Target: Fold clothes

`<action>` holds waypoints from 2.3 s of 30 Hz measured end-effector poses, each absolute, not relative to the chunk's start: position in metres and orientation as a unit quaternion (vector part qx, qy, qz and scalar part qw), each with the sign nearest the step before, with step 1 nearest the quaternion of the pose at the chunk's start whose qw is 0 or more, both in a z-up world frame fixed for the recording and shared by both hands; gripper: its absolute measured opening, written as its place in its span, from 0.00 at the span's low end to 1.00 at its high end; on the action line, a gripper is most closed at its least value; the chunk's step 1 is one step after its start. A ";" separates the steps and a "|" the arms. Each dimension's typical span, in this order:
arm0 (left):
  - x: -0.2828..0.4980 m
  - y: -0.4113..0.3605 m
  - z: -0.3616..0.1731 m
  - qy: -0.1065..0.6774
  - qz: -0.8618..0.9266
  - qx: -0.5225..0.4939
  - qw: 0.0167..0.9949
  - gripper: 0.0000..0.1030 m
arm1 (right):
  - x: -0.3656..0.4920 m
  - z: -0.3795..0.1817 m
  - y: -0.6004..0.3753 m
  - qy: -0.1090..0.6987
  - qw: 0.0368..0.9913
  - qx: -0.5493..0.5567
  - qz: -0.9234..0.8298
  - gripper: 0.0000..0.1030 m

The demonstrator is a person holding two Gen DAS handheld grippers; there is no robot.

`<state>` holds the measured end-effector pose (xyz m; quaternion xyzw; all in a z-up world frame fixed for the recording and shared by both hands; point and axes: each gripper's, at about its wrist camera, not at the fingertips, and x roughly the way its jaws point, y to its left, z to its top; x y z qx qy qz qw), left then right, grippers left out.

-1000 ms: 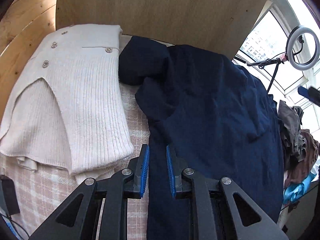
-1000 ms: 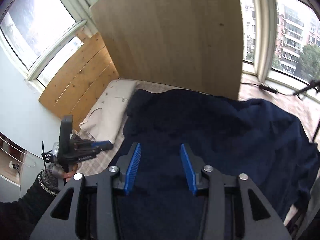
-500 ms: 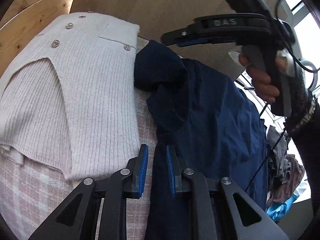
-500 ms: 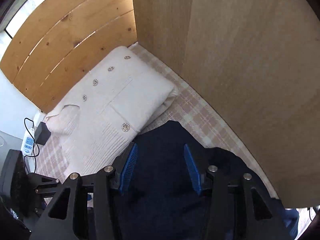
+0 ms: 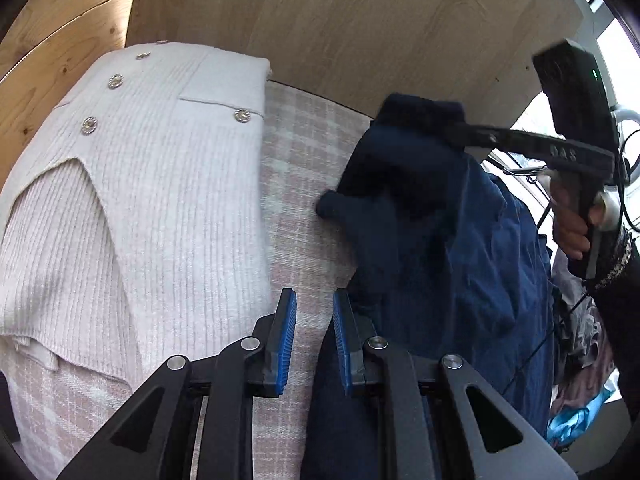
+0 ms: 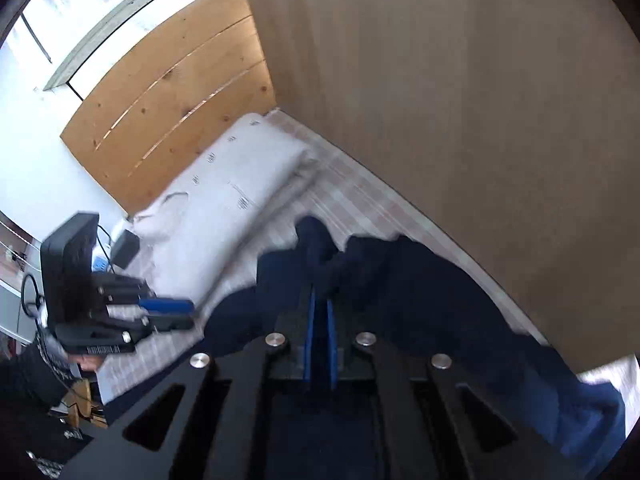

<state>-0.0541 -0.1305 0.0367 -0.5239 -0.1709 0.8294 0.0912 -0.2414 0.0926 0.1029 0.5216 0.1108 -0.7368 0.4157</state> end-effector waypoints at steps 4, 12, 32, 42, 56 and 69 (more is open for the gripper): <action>-0.074 -0.114 0.035 -0.142 0.829 -0.531 0.104 0.19 | -0.241 0.105 0.142 0.098 0.370 0.533 -0.755 0.34; -0.119 -0.114 0.022 -0.110 0.828 -0.548 0.042 0.19 | -0.260 0.097 0.080 0.124 0.427 0.486 -0.752 0.44; -0.080 -0.152 0.072 -0.178 0.889 -0.421 0.015 0.04 | -0.270 0.133 -0.033 0.207 0.456 0.434 -0.749 0.05; -0.049 -0.177 0.068 -0.205 0.891 -0.406 0.005 0.04 | -0.254 0.103 -0.111 0.205 0.522 0.408 -0.721 0.06; -0.045 -0.101 0.041 -0.180 0.821 -0.494 0.225 0.08 | -0.245 0.114 0.130 0.121 0.404 0.479 -0.770 0.44; -0.064 -0.101 0.021 -0.086 0.845 -0.509 0.137 0.08 | -0.276 0.079 0.031 0.093 0.420 0.516 -0.740 0.44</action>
